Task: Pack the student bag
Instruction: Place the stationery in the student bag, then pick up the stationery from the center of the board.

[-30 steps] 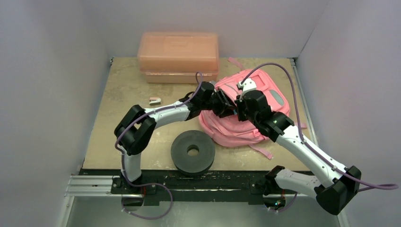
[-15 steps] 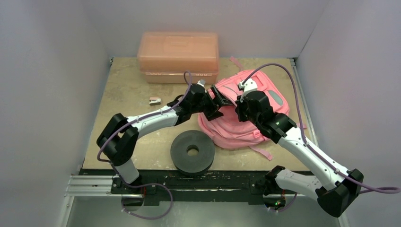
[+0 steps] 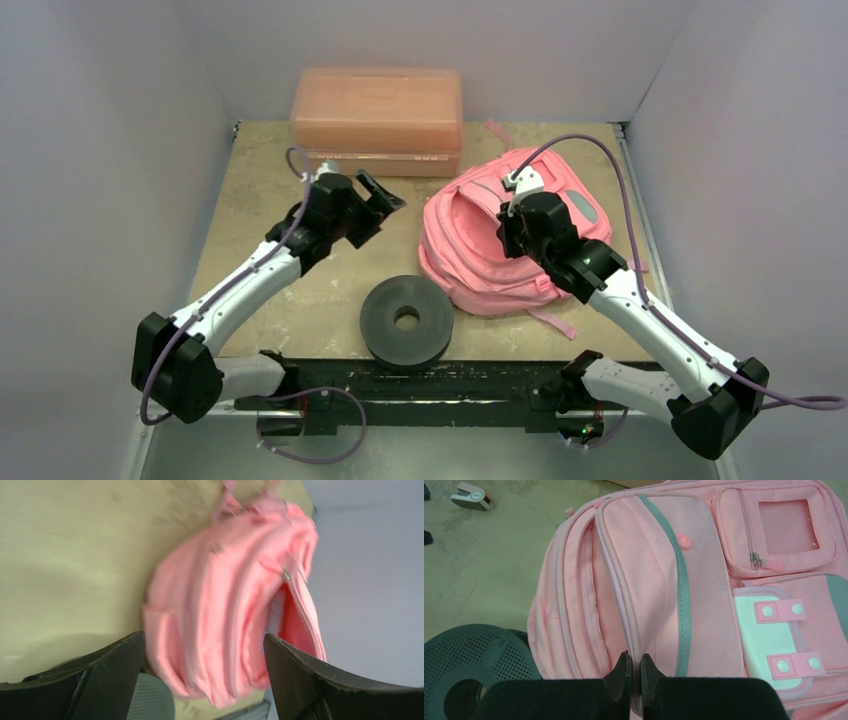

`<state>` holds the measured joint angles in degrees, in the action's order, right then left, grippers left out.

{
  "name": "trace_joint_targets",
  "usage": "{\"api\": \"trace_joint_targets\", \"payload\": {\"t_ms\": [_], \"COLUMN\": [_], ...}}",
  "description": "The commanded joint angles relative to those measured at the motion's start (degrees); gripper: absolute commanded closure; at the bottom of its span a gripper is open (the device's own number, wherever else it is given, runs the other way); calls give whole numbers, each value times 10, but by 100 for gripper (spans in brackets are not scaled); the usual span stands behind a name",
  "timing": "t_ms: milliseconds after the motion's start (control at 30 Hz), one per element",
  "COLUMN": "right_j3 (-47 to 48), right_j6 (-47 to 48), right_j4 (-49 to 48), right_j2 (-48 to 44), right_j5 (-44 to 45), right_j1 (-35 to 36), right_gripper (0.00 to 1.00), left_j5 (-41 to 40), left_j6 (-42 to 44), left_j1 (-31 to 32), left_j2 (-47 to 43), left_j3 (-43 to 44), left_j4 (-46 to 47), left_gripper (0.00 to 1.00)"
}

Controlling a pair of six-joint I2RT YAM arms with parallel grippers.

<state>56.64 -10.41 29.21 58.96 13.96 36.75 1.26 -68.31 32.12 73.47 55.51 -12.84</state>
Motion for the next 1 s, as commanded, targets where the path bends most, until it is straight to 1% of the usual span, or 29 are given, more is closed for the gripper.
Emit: {"api": "trace_joint_targets", "payload": {"t_ms": [0,33,100,167,233,400,500,567,867,967], "right_j3": [19,19,19,19,20,26,28,27,26,27], "right_j6": [1,1,1,0,0,0,-3,-4,-4,-3], "right_j4": [-74,-75,-74,-73,-73,-66,-64,-65,-69,-68], "right_j2": [-24,-24,-24,-25,-26,-29,-30,-28,-20,-20], "right_j5": [-30,-31,-33,-34,-35,-35,-38,-40,-45,-43], "right_j1": [9,9,9,9,9,9,9,9,9,9], "right_gripper": [100,100,100,100,100,100,100,100,100,100], "left_j5": [-136,-135,-112,-90,-77,-117,-133,-140,-108,-116], "left_j6": [-69,-100,-135,-153,-167,-204,-220,-230,-281,-286], "left_j1": [-96,-124,-181,-212,-230,-254,-268,-271,-281,-281], "left_j2": [-7,7,50,98,140,232,278,309,429,451], "left_j3": [20,32,62,98,128,204,243,272,363,388], "left_j4": [-243,-282,-329,-352,-355,-371,-365,-377,-411,-433], "left_gripper": [6,5,4,3,3,3,3,3,4,4]}}
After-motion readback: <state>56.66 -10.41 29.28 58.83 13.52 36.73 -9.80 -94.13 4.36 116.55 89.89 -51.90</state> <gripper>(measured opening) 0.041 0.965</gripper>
